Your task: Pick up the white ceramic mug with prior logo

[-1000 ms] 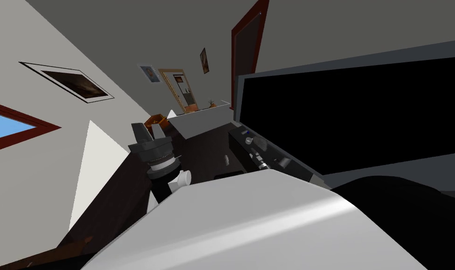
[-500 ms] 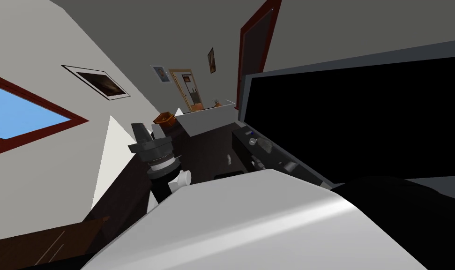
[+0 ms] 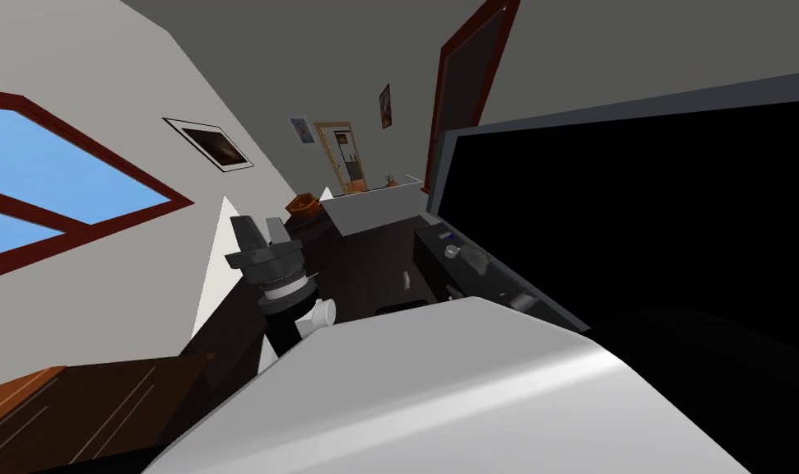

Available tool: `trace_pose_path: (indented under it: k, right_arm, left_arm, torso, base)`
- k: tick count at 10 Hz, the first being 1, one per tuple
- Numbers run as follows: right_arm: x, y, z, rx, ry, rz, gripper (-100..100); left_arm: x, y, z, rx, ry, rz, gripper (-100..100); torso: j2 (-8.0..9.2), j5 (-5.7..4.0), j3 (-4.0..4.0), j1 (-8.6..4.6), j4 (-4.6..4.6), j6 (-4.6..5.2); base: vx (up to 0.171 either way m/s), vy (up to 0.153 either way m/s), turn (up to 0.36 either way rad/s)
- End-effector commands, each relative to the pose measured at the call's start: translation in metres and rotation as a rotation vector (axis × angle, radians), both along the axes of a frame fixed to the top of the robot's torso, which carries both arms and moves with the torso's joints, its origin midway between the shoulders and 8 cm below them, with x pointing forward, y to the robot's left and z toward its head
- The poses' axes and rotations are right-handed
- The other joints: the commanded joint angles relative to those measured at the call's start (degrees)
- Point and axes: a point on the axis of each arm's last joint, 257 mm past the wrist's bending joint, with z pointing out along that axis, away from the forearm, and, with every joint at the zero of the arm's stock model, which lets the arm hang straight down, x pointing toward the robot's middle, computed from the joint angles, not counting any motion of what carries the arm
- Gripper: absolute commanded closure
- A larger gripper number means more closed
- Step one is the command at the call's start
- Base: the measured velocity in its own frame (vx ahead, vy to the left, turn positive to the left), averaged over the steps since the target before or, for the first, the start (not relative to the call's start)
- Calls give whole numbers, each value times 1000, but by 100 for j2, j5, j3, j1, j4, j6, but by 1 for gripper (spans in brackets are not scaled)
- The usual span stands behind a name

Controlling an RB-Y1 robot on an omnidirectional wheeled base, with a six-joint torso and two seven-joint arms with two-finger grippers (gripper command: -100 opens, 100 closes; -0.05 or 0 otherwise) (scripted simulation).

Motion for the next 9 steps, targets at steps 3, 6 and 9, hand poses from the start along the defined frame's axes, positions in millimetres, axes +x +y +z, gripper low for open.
trace_pose_path:
  k: [3,6,9]
  right_arm:
    - [-49,-23,-38,-78,135,53,-100]
    - [-76,-41,-55,-122,204,76,-100]
    - [-105,-63,-71,-173,280,96,-100]
  left_arm:
    - [0,0,0,0,0,0,0]
    - [0,0,0,0,0,0,0]
    - [0,0,0,0,0,0,0]
  torso:
    - [-3,0,-1,3,0,0]
    - [-3,-1,-2,-1,0,1]
    - [-3,-1,-1,0,0,2]
  base:
    - [22,20,194]
    - [22,9,137]
    - [26,9,131]
